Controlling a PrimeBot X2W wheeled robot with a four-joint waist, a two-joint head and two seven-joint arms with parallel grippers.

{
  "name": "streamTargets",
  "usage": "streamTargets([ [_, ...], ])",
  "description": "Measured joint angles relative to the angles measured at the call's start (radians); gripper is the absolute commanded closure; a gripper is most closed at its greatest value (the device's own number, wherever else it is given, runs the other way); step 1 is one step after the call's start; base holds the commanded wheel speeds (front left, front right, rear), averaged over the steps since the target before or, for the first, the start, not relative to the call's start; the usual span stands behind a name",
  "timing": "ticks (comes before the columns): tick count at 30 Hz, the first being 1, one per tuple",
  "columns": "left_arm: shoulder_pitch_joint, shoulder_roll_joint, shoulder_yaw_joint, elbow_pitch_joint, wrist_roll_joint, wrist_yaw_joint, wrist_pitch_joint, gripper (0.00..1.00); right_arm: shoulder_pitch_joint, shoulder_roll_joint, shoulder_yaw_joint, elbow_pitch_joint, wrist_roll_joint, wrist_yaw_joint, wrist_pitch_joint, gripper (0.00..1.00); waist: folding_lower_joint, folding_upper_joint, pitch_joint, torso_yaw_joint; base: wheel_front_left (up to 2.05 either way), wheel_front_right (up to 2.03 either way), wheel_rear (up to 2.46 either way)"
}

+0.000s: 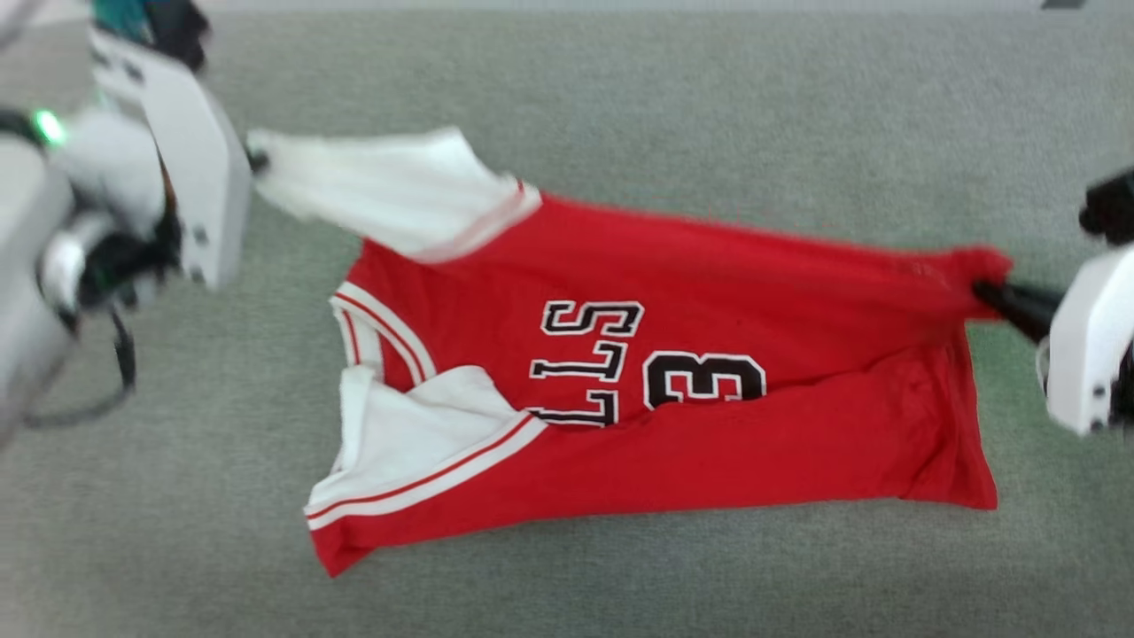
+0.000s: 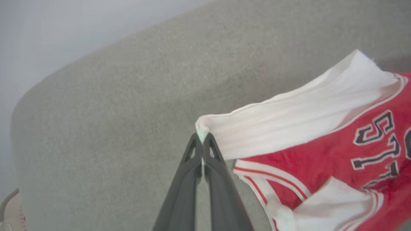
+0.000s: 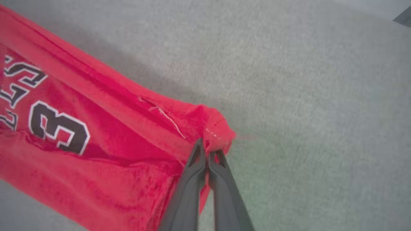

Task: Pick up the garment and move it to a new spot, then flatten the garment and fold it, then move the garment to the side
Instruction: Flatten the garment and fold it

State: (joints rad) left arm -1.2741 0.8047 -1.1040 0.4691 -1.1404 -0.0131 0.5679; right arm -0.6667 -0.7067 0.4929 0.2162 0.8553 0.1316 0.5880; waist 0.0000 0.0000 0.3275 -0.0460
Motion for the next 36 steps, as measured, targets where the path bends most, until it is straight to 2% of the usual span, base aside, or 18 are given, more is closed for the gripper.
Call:
streamTargets([
  [5,0.149,0.107,-0.003,-0.278,-0.045,0.128,-0.014,1.0,0.168,-0.006,-0.085,-0.069,-0.01,0.0,0.052,1.0,0.0,0.0,-0.045,0.028,0.0,0.0,0.0],
  [9,0.275,0.18,-0.015,-0.474,-0.076,0.243,-0.037,1.0,0.295,0.019,-0.157,-0.115,-0.022,0.0,0.102,1.0,0.0,0.0,-0.074,0.042,0.0,0.0,0.0],
  [11,0.333,0.201,-0.02,-0.546,-0.103,0.291,-0.056,1.0,0.349,0.036,-0.191,-0.132,-0.044,0.0,0.122,1.0,0.0,0.0,-0.084,0.047,0.0,0.0,0.0],
  [14,0.408,0.213,-0.027,-0.602,-0.135,0.337,-0.089,1.0,0.41,0.073,-0.229,-0.156,-0.069,0.0,0.15,1.0,0.0,0.0,-0.096,0.051,0.0,0.0,0.0],
  [18,0.485,0.19,-0.039,-0.59,-0.189,0.347,-0.116,1.0,0.448,0.124,-0.254,-0.162,-0.102,0.0,0.177,1.0,0.0,0.0,-0.106,0.053,0.0,0.0,0.0],
  [23,0.539,0.135,-0.036,-0.486,-0.251,0.305,-0.146,1.0,0.447,0.175,-0.256,-0.142,-0.129,0.0,0.202,1.0,0.0,0.0,-0.118,0.051,0.0,0.0,0.0],
  [24,0.542,0.129,-0.037,-0.469,-0.254,0.298,-0.15,1.0,0.443,0.181,-0.253,-0.141,-0.138,0.0,0.201,0.75,0.0,0.0,-0.121,0.049,0.0,0.0,0.0],
  [25,0.544,0.123,-0.032,-0.452,-0.262,0.292,-0.155,1.0,0.434,0.185,-0.251,-0.138,-0.144,0.0,0.2,0.63,0.0,0.0,-0.124,0.048,0.0,0.0,0.0],
  [26,0.544,0.118,-0.031,-0.44,-0.268,0.286,-0.155,1.0,0.426,0.189,-0.251,-0.136,-0.144,0.0,0.2,0.58,0.0,0.0,-0.126,0.046,0.0,0.0,0.0],
  [27,0.544,0.114,-0.03,-0.429,-0.268,0.281,-0.156,0.91,0.423,0.193,-0.25,-0.134,-0.145,0.0,0.2,0.47,0.0,0.0,-0.129,0.045,0.0,0.0,0.0],
  [28,0.543,0.111,-0.028,-0.422,-0.267,0.276,-0.164,0.72,0.422,0.197,-0.249,-0.134,-0.146,0.0,0.2,0.0,0.0,0.0,-0.132,0.045,0.0,0.0,0.0],
  [30,0.542,0.109,-0.02,-0.415,-0.267,0.269,-0.177,0.39,0.416,0.203,-0.249,-0.132,-0.146,0.0,0.2,0.0,0.0,0.0,-0.14,0.046,0.0,0.0,0.0],
  [31,0.541,0.109,-0.019,-0.412,-0.264,0.268,-0.184,0.39,0.415,0.204,-0.251,-0.132,-0.146,0.0,0.202,0.0,0.0,0.0,-0.144,0.046,0.0,0.0,0.0],
  [32,0.541,0.11,-0.016,-0.412,-0.264,0.267,-0.19,0.17,0.415,0.207,-0.257,-0.132,-0.143,0.0,0.202,0.0,0.0,0.0,-0.148,0.047,0.0,0.0,0.0],
  [33,0.542,0.111,-0.011,-0.414,-0.265,0.264,-0.199,0.0,0.415,0.212,-0.267,-0.132,-0.135,0.0,0.201,0.0,0.0,0.0,-0.153,0.047,0.0,0.0,0.0],
  [36,0.544,0.118,0.002,-0.424,-0.265,0.264,-0.227,0.0,0.415,0.231,-0.296,-0.136,-0.113,0.0,0.207,0.0,0.0,0.0,-0.167,0.051,0.0,0.0,0.0],
])
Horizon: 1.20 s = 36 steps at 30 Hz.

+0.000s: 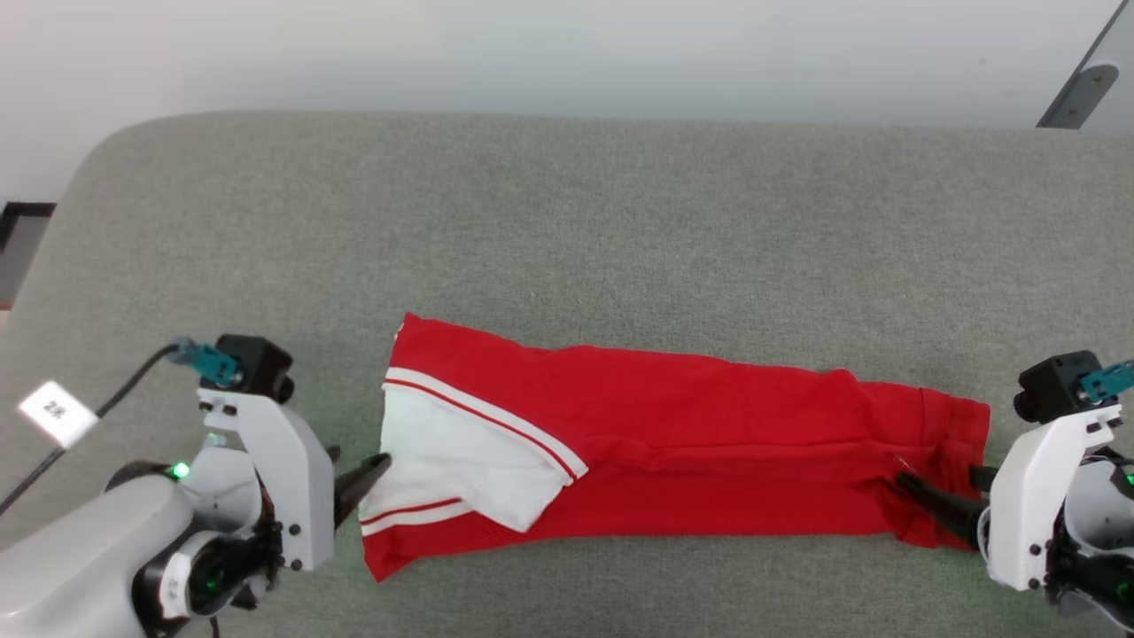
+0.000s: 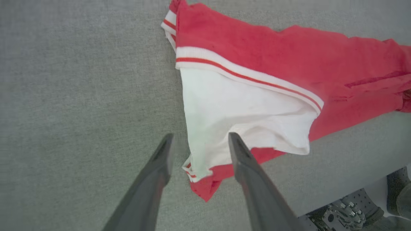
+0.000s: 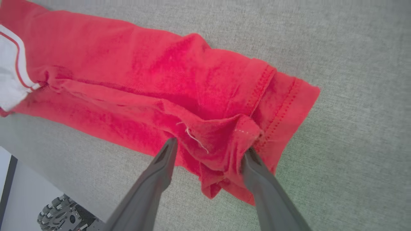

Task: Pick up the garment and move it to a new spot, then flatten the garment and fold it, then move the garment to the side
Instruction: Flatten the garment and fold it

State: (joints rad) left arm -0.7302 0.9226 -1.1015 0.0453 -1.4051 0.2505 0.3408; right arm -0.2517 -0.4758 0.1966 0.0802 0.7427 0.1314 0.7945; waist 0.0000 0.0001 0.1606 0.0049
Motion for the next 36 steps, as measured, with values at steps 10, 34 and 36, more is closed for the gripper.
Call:
streamTargets([
  [10,0.072,0.033,0.071,-0.05,0.027,-0.009,-0.239,0.0,-0.012,0.024,-0.132,0.024,-0.025,0.0,0.046,0.0,0.0,0.0,-0.028,0.014,0.0,0.0,0.0],
  [34,0.572,-0.218,0.578,0.035,0.291,-0.027,-0.602,0.0,-0.098,0.095,-0.335,0.349,-0.168,0.0,0.222,0.0,0.0,-0.0001,-0.003,0.161,0.0,0.0,0.0],
  [36,0.606,-0.26,0.627,0.043,0.337,-0.046,-0.602,0.0,-0.109,0.094,-0.335,0.369,-0.168,-0.001,0.226,0.05,0.0,0.0,0.002,0.175,0.0,0.0,0.0],
])
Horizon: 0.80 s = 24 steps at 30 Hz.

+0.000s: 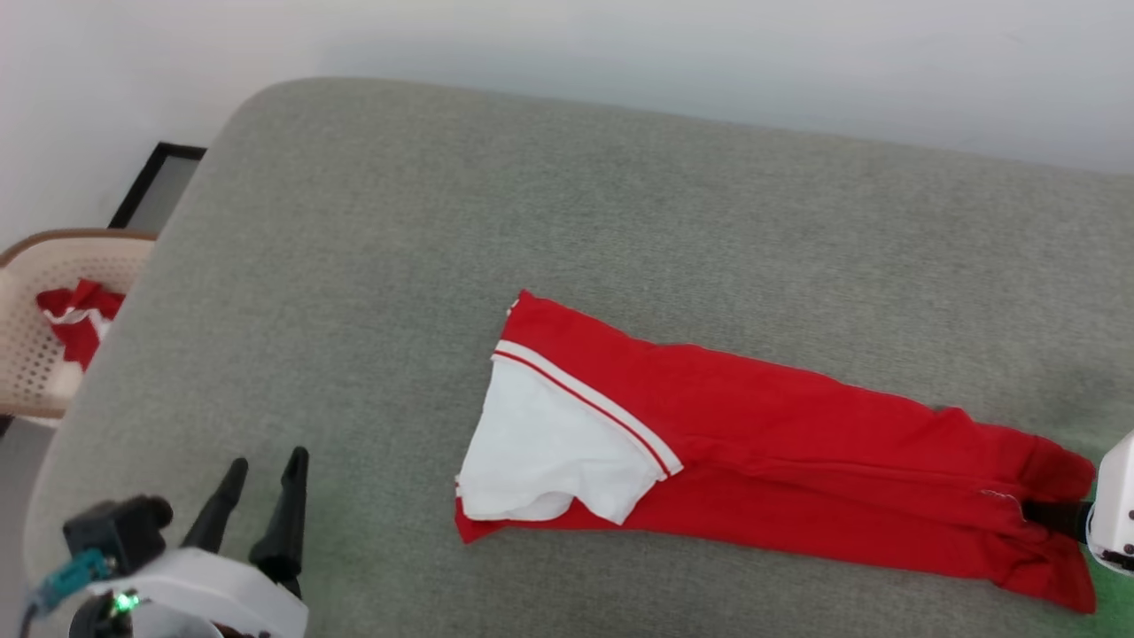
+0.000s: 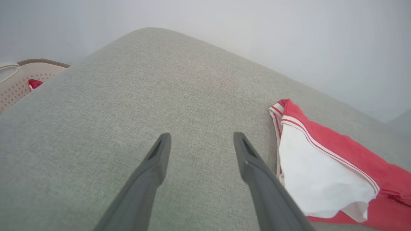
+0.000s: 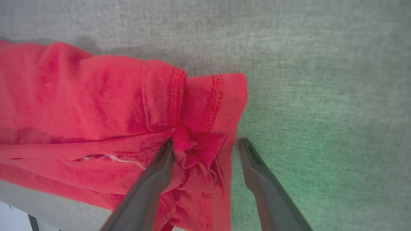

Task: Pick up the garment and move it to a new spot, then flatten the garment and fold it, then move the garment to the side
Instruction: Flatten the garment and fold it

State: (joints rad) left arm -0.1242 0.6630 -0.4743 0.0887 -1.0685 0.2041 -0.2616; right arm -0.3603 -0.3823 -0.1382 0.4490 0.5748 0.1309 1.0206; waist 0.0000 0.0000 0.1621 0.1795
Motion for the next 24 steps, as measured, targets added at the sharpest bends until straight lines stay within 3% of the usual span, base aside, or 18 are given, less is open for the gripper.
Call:
streamTargets([
  [1,0.017,-0.02,0.024,0.005,0.027,-0.004,0.0,0.0,-0.003,-0.006,0.008,0.005,0.0,0.0,0.002,0.58,0.0,0.0,0.002,0.006,0.0,0.0,0.0],
  [2,0.031,-0.038,0.049,0.013,0.053,-0.011,0.0,0.0,-0.005,-0.011,0.018,0.007,0.003,-0.001,0.002,1.0,0.0,0.0,0.004,0.012,0.0,0.0,0.0],
  [11,0.109,-0.193,0.245,0.019,0.211,-0.108,0.0,0.0,-0.01,-0.04,0.071,0.013,0.071,0.0,-0.013,1.0,0.0001,0.0,0.007,0.035,0.0,0.0,0.0],
  [17,0.132,-0.251,0.326,0.015,0.298,-0.168,0.0,0.0,-0.004,-0.055,0.078,0.015,0.08,0.001,-0.04,1.0,0.0,0.0,-0.01,0.026,0.0,0.0,0.0],
  [24,0.162,-0.278,0.369,0.031,0.357,-0.208,-0.002,0.0,0.022,-0.098,0.056,0.051,0.064,0.001,-0.099,1.0,0.0,0.0,-0.048,0.0,0.0,0.0,0.0],
])
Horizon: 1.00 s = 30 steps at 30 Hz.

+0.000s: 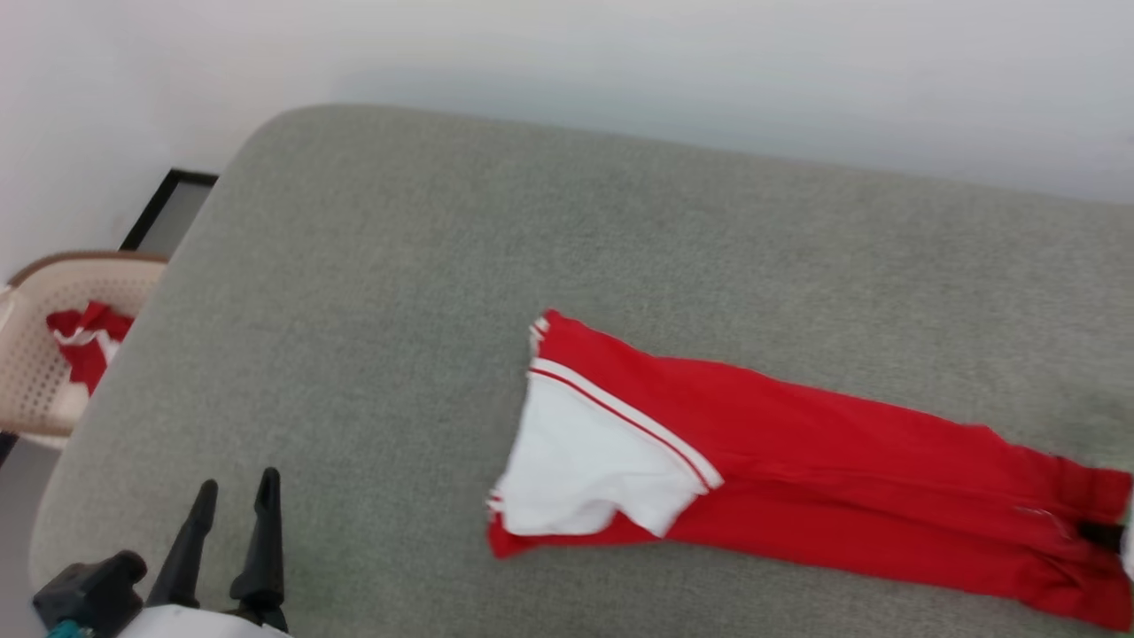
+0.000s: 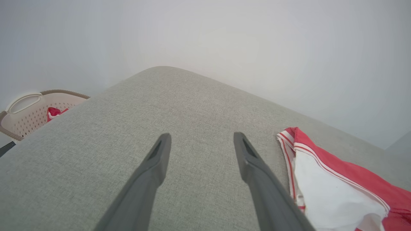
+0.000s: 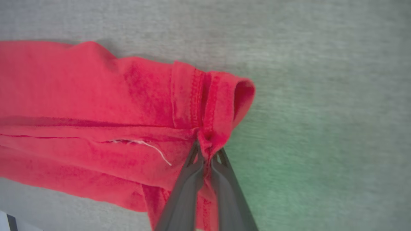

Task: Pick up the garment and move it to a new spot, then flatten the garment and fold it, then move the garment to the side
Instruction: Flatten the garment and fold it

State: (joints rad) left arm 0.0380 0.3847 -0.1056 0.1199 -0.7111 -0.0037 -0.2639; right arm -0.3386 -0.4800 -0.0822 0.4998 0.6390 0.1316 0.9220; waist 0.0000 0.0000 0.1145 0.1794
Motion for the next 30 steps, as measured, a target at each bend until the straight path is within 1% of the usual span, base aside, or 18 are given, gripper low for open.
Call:
streamTargets([
  [6,0.021,-0.021,0.03,0.001,0.018,-0.03,0.0,0.0,0.006,-0.048,-0.018,0.047,-0.029,0.0,-0.033,1.0,0.0,0.0,-0.038,-0.029,0.0,0.0,0.0],
  [13,0.03,-0.029,0.035,0.002,0.038,-0.041,0.0,0.0,0.003,-0.121,-0.025,0.085,-0.077,0.0,-0.06,1.0,0.0,0.0,-0.074,-0.066,0.0,0.0,0.0],
  [17,0.036,-0.034,0.041,0.002,0.043,-0.049,0.0,0.0,-0.005,-0.131,-0.011,0.074,-0.08,0.0,-0.047,1.0,0.0,0.0,-0.091,-0.084,0.0,0.0,0.0],
  [20,0.043,-0.035,0.041,0.005,0.046,-0.05,0.0,0.0,-0.009,-0.13,0.024,0.005,-0.044,0.0,-0.027,1.0,0.0,0.0,-0.1,-0.096,0.0,0.0,0.0],
  [24,0.046,-0.041,0.042,0.009,0.052,-0.053,0.0,0.0,-0.005,-0.124,0.091,-0.133,0.005,0.0,0.012,1.0,0.0,0.0,-0.108,-0.107,0.0,0.0,0.0],
  [25,0.046,-0.043,0.043,0.009,0.052,-0.053,0.0,0.0,-0.005,-0.114,0.102,-0.174,0.034,0.0,0.02,1.0,0.0,0.0,-0.108,-0.109,0.0,0.0,0.0],
  [28,0.044,-0.045,0.036,0.014,0.06,-0.058,0.0,0.0,-0.009,-0.083,0.16,-0.279,0.06,0.0,0.046,1.0,0.0,0.0,-0.105,-0.106,0.0,0.0,0.0],
  [30,0.035,-0.051,0.032,0.017,0.062,-0.058,0.0,0.0,-0.021,-0.05,0.191,-0.331,0.086,0.0,0.056,1.0,0.0,0.0,-0.101,-0.101,0.0,0.0,0.0],
])
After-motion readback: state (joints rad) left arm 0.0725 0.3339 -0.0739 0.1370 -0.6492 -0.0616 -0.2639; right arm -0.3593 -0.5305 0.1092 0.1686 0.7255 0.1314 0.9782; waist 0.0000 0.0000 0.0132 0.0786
